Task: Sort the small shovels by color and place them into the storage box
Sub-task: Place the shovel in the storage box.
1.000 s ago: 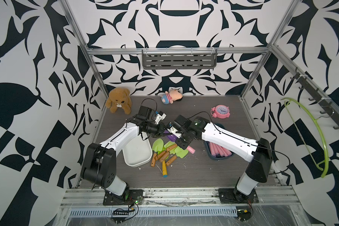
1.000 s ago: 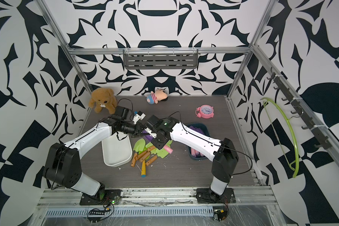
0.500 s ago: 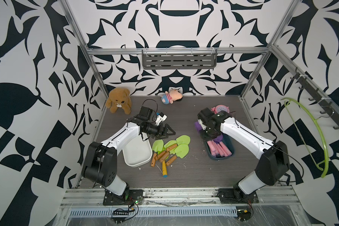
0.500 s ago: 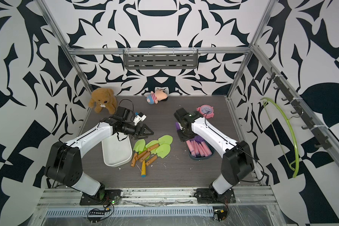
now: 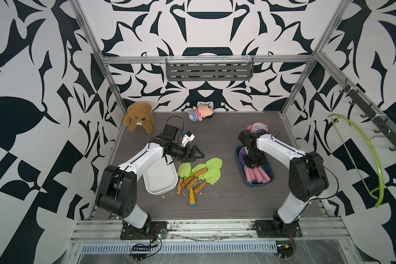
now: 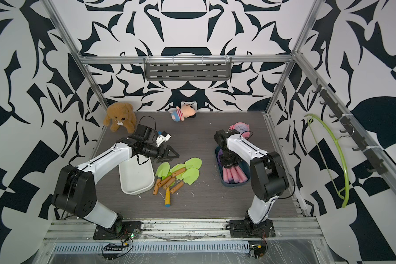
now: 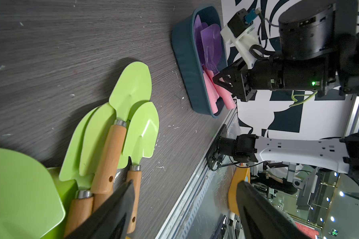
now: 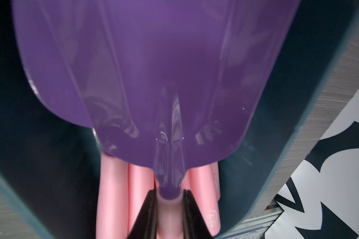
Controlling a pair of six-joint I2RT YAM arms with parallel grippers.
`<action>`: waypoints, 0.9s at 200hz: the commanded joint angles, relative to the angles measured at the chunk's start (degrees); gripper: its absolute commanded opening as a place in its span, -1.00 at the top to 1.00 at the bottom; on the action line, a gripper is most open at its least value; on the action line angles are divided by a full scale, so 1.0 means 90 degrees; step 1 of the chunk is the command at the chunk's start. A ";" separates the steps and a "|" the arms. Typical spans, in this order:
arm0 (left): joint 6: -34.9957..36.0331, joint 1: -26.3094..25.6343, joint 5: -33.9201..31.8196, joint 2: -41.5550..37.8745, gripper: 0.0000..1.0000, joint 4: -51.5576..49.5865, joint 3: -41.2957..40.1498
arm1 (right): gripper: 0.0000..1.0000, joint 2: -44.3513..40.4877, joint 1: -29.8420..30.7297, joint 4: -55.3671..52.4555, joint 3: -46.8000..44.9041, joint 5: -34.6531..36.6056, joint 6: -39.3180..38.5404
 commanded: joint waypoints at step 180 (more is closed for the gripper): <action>0.2993 -0.0263 -0.2319 -0.0260 -0.43 -0.1108 0.0018 | 0.42 -0.2140 0.1244 0.2625 -0.0644 -0.1358 0.1370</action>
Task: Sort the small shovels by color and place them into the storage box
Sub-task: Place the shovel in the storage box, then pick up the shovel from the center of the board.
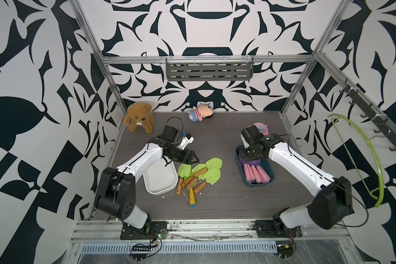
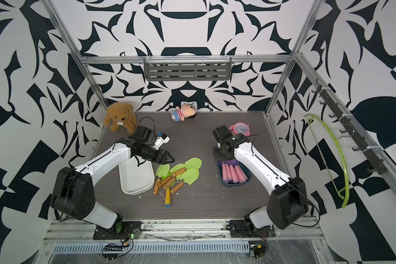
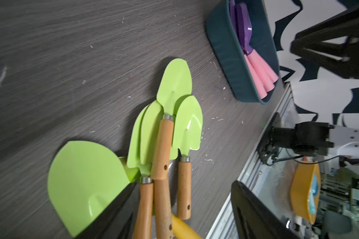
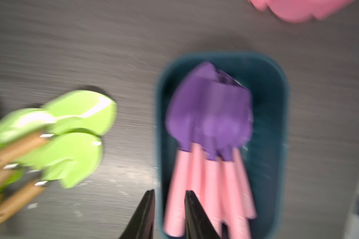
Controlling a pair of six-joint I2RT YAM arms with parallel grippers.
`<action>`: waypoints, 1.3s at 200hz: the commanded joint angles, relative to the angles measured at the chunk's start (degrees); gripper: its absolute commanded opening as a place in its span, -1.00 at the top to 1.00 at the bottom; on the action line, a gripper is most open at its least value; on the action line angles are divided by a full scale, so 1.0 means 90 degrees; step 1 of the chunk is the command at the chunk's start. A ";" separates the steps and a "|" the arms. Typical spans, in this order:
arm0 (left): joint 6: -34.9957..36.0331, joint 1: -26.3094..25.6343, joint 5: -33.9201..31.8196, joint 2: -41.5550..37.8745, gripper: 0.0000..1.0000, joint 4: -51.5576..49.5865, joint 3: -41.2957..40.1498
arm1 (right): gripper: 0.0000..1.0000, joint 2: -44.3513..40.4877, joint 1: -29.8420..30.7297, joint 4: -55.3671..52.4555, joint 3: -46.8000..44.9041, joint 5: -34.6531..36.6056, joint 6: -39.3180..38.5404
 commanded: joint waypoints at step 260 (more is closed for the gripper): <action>0.1561 -0.2483 -0.4149 0.2141 0.78 -0.0874 0.1314 | 0.44 -0.0092 0.1141 0.1898 -0.1228 0.0082 0.1019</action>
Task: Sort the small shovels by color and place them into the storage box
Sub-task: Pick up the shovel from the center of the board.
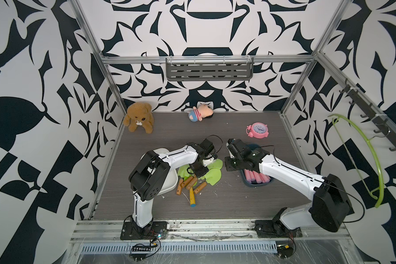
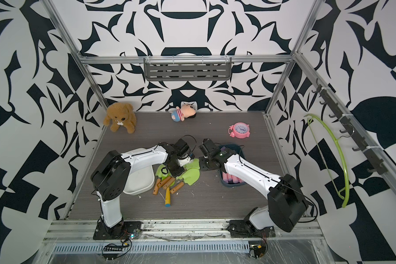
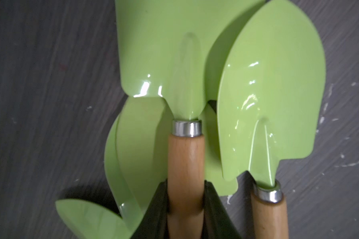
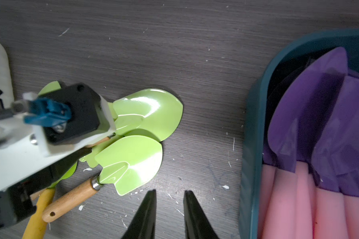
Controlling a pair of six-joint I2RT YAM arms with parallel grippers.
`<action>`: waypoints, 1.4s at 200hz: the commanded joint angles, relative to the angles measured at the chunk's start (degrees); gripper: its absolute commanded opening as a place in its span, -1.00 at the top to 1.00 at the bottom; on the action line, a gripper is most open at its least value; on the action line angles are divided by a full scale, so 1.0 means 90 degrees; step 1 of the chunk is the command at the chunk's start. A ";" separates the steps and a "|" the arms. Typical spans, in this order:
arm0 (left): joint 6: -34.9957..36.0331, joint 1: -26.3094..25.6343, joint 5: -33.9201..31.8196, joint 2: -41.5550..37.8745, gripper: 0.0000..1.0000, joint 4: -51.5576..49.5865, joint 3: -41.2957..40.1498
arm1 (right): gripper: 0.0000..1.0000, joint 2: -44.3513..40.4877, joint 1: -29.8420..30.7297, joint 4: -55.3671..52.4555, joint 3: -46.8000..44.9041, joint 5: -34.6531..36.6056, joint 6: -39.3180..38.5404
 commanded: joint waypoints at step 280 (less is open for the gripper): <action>-0.1577 0.1479 0.2996 -0.2659 1.00 0.0830 -0.1130 | 0.25 0.0490 0.0029 0.4552 -0.0345 -0.0390 0.3160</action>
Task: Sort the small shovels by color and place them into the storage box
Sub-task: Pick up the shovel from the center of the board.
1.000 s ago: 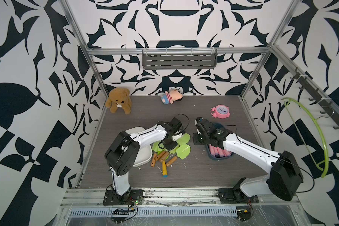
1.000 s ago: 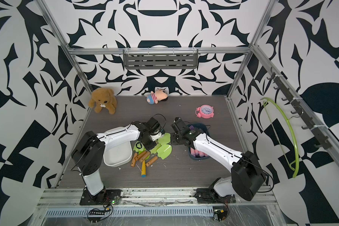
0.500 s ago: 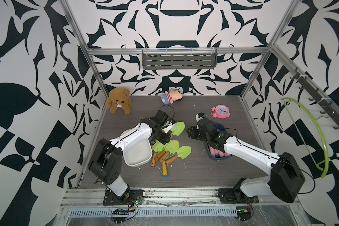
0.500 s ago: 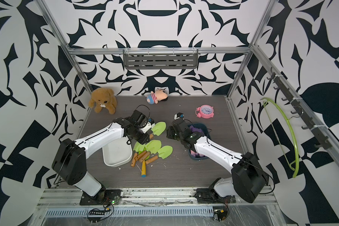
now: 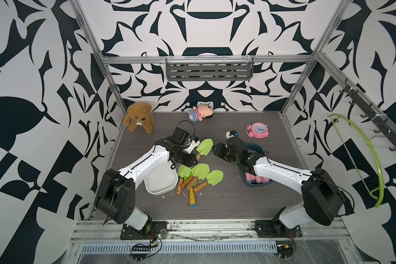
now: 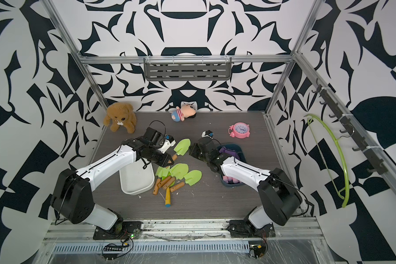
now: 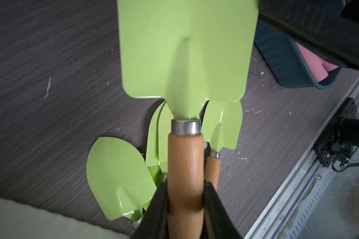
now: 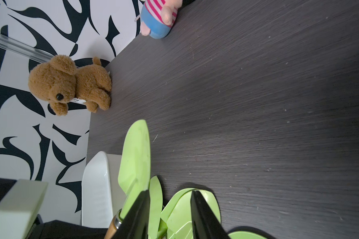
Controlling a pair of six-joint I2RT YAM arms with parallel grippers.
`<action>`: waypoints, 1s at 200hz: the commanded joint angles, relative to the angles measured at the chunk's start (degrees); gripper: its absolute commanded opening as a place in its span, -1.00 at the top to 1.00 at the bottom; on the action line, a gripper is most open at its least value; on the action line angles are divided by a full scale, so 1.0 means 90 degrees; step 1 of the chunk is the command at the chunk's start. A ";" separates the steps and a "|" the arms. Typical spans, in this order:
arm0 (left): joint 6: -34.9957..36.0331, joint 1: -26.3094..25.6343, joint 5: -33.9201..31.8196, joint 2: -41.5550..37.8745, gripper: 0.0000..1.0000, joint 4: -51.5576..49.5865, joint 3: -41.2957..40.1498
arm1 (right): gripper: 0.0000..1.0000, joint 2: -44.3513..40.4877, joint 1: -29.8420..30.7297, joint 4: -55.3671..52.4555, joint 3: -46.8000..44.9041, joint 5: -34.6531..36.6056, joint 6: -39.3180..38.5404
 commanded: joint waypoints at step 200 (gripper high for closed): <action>-0.0177 0.0117 0.0785 -0.0120 1.00 0.0335 -0.0145 | 0.28 0.0021 0.0044 0.0419 0.0474 -0.0147 0.0081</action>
